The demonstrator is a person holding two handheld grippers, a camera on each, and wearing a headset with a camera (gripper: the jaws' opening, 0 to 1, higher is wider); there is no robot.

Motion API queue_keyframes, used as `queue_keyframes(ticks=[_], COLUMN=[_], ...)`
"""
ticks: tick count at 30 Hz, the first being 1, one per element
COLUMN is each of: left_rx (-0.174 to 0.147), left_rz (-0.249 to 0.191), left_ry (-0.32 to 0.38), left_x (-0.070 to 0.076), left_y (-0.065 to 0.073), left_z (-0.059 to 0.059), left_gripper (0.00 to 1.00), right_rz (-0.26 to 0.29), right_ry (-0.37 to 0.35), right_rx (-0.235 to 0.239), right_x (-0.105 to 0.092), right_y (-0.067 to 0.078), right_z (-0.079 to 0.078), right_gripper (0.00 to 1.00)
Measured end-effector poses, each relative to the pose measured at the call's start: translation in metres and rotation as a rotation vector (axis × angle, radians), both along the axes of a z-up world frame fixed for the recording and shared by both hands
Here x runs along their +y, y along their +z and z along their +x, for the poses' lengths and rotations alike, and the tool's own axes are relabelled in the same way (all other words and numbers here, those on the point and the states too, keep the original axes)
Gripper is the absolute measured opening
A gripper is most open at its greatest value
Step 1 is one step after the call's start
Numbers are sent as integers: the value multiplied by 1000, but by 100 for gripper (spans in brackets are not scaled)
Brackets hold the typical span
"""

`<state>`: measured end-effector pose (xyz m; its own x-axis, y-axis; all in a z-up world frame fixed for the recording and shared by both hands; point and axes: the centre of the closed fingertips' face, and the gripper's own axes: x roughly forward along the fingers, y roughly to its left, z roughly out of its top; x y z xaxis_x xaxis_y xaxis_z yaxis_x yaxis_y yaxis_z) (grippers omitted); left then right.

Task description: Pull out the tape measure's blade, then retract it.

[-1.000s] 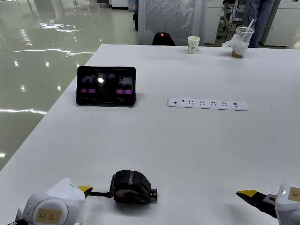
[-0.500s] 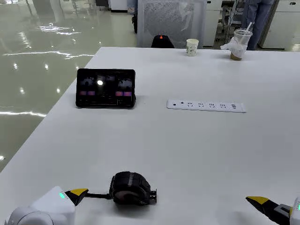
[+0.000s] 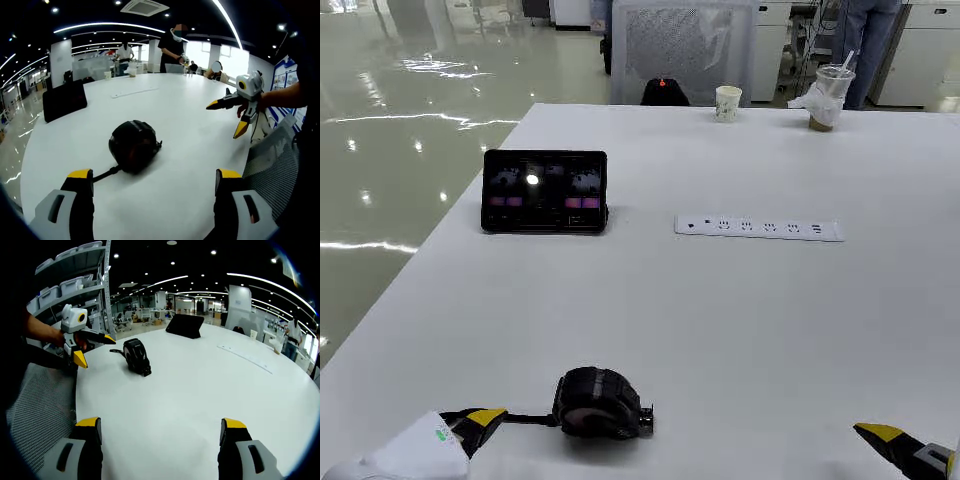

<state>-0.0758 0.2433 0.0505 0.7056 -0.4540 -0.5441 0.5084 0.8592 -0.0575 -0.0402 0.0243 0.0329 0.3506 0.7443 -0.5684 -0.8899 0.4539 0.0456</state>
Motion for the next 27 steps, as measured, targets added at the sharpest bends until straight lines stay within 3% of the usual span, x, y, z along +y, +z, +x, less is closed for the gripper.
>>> queue_keyframes(ticks=[14,19,21,27], left_rx=[-18,-3,-15,-8], left_rz=[-7,-6,1,-3], left_ry=[-20,-27,-25,-12], left_x=[-4,-5,-4,-1], left_y=[5,3,4,4], left_z=[0,-1,0,1], left_gripper=[99,99,99,99], right_rz=[26,29,30,33], right_ry=[-18,-20,-21,-21], right_rx=[7,6,8,4], right_x=[-1,-2,-2,-1], right_y=[5,5,5,6], right_z=[-2,-2,-2,-2], right_gripper=[99,99,99,99])
